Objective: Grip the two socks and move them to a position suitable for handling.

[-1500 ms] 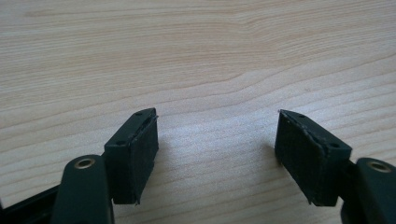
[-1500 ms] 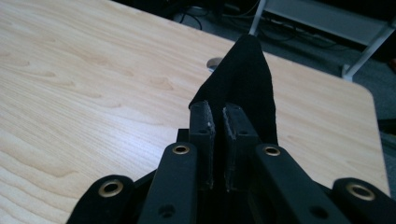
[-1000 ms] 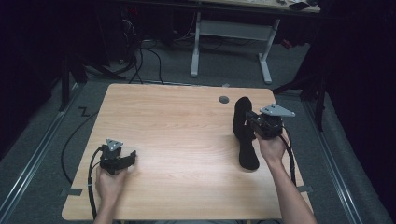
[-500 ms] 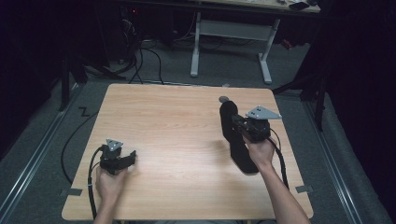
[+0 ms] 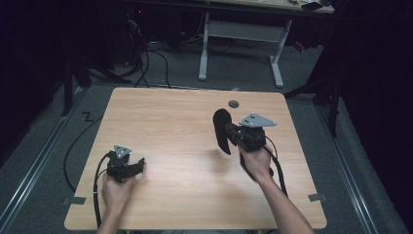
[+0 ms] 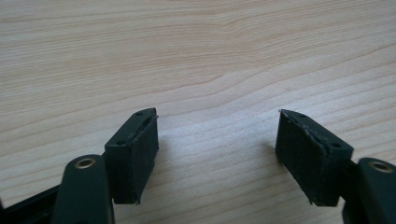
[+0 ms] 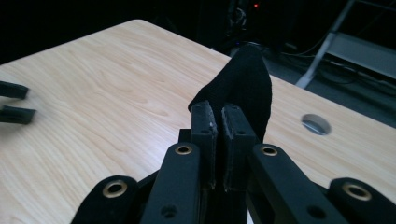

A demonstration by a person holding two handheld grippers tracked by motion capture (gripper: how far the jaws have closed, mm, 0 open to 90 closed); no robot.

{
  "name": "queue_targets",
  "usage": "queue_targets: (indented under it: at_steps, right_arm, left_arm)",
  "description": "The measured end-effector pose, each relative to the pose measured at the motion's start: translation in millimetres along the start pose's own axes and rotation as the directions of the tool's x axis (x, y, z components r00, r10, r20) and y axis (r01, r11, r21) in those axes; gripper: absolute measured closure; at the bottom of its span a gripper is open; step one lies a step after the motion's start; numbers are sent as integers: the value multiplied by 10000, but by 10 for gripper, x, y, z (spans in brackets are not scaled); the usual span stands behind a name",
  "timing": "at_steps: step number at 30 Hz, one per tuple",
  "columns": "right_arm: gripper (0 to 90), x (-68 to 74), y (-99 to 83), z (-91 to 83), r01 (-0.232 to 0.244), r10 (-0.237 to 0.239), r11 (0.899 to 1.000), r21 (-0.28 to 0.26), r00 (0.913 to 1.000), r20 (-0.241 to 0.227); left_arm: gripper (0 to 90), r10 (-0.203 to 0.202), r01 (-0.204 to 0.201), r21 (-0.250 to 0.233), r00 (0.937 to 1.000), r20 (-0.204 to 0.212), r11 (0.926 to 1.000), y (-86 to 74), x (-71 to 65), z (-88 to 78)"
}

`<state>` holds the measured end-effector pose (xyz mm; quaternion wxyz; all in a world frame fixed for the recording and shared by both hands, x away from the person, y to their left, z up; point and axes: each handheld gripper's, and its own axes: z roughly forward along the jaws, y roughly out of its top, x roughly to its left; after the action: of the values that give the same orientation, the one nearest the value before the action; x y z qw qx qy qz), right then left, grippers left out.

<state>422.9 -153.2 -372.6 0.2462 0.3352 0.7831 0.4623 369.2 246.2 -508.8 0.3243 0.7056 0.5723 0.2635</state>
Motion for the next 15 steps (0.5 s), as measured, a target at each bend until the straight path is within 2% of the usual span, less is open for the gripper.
queue_targets:
  at_steps: [7,10,15]
  right_arm:
    - [846,149,8,130,-5,11,9999,137,9992,-406]
    - [840,197,-2,184,87,-77,9997,226,9990,-438]
    - [838,269,-44,276,131,-106,9991,409,9980,-625]
  left_arm:
    - [305,-52,52,51,10000,30,10000,27,-59,20]
    - [301,-183,185,-242,9998,102,9995,49,-120,2]
    - [301,298,-260,-671,9980,552,9974,183,-359,-51]
